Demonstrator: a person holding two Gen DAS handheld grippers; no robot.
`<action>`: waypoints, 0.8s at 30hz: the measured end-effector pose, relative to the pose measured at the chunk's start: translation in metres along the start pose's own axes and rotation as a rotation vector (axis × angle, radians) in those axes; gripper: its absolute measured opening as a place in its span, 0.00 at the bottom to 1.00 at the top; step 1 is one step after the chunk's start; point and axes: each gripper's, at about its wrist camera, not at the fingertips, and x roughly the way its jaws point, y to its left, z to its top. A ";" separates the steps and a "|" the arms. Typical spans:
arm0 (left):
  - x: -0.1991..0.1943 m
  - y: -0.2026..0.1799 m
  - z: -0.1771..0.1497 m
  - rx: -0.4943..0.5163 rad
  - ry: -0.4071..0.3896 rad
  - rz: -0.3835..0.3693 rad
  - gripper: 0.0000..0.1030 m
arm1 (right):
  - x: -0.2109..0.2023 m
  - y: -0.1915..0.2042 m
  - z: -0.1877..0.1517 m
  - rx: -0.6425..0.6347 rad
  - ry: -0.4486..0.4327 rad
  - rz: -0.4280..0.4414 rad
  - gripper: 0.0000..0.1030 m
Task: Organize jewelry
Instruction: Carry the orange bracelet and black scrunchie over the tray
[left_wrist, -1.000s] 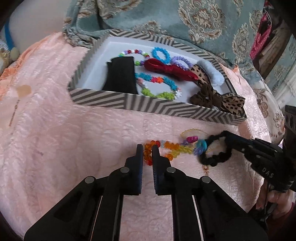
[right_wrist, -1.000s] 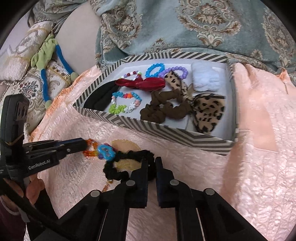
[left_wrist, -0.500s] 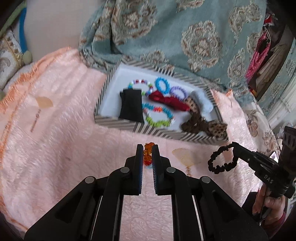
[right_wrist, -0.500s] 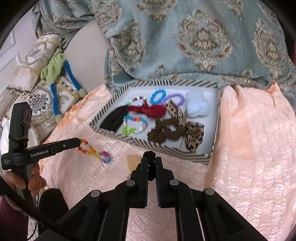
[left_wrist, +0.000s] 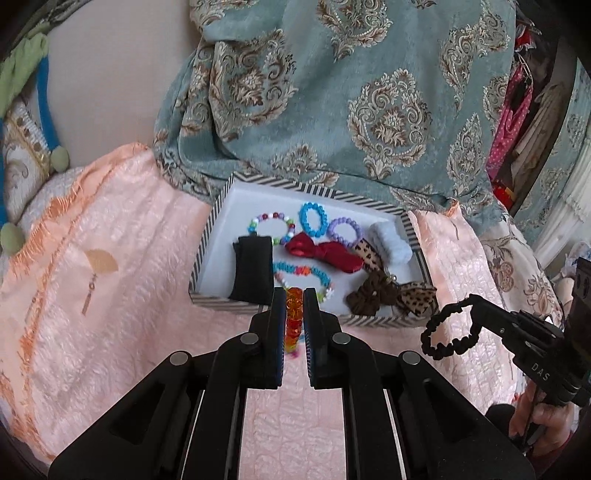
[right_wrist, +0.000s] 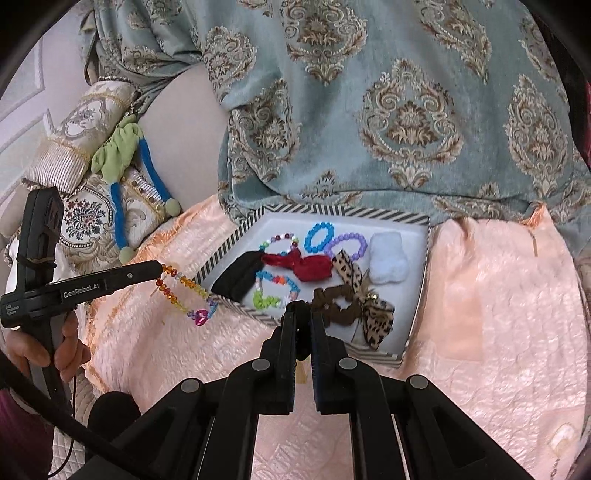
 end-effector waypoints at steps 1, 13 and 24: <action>0.001 -0.002 0.002 0.002 -0.001 0.003 0.07 | 0.000 0.000 0.002 -0.002 -0.002 -0.002 0.06; 0.021 -0.015 0.021 0.034 -0.005 0.038 0.07 | 0.008 -0.003 0.017 -0.016 -0.006 -0.010 0.06; 0.035 -0.021 0.032 0.054 0.003 0.053 0.07 | 0.027 -0.005 0.027 -0.018 0.011 -0.009 0.06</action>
